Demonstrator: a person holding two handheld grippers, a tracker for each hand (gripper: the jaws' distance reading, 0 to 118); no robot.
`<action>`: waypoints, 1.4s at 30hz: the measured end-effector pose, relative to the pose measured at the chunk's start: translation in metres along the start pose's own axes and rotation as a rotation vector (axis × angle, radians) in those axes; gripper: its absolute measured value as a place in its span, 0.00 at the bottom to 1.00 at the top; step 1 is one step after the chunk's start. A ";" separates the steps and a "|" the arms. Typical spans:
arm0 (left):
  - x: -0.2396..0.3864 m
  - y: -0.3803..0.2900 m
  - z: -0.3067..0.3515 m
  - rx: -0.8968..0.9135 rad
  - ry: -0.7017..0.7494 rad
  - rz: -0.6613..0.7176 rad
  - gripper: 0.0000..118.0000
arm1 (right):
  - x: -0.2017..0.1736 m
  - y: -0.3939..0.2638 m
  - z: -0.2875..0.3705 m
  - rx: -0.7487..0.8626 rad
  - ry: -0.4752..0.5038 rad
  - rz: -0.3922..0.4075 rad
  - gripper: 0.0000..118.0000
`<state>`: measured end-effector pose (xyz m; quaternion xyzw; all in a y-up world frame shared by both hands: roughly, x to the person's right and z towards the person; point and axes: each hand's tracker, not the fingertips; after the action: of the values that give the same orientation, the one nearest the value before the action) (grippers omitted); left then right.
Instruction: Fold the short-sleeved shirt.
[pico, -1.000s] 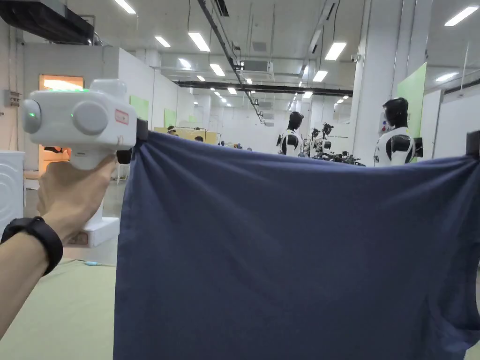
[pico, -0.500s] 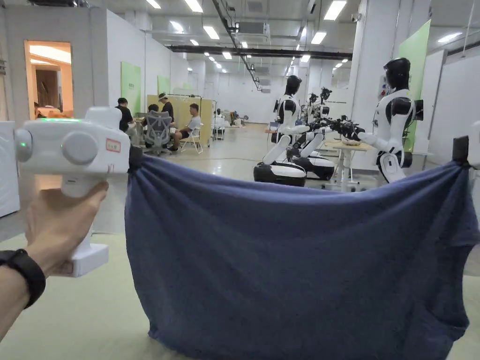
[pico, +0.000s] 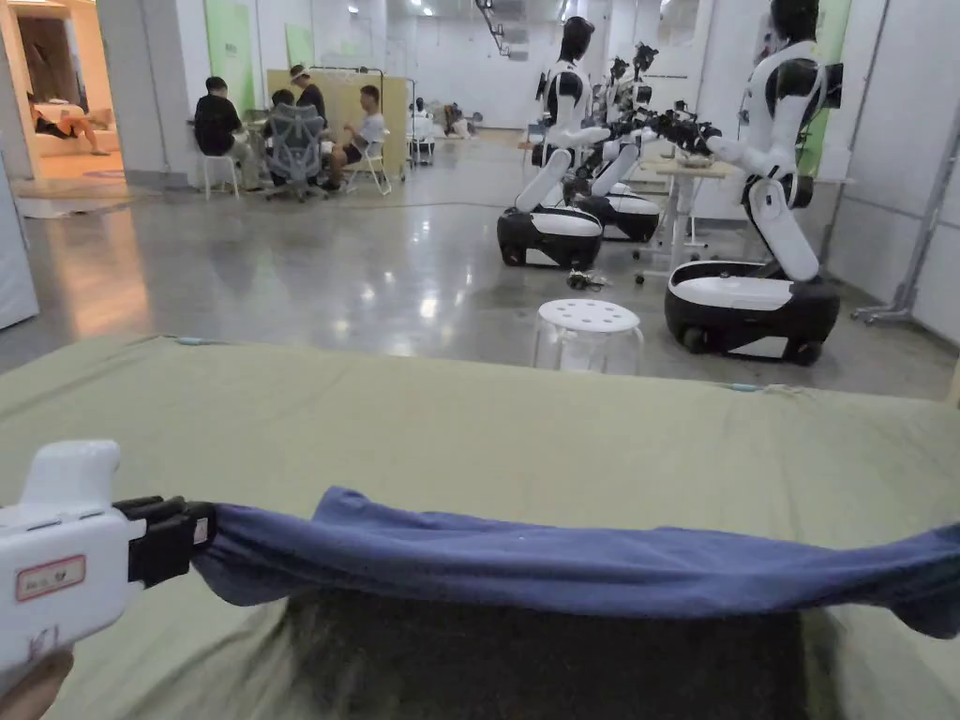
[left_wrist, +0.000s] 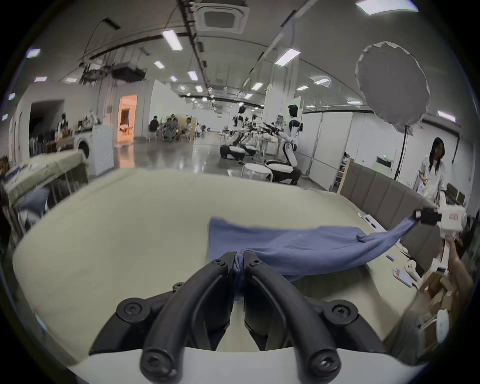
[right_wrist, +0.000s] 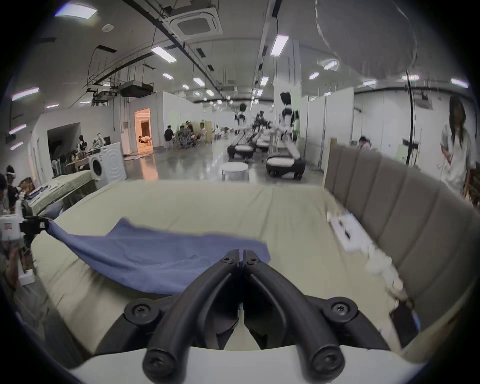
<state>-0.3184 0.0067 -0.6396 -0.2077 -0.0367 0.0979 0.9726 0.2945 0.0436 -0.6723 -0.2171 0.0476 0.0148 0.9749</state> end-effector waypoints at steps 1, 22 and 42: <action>-0.007 -0.017 0.014 -0.039 -0.019 0.028 0.06 | 0.000 -0.022 0.016 -0.022 0.008 -0.006 0.02; 0.024 -0.105 0.102 0.012 0.141 -0.145 0.43 | -0.027 -0.143 0.098 -0.139 -0.115 -0.002 0.45; 0.095 -0.088 0.075 0.087 0.013 -0.135 0.02 | -0.141 -0.138 0.026 -0.039 -0.033 0.202 0.00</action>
<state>-0.2186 -0.0228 -0.5319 -0.1628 -0.0399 0.0323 0.9853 0.1629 -0.0716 -0.5769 -0.2296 0.0528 0.1177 0.9647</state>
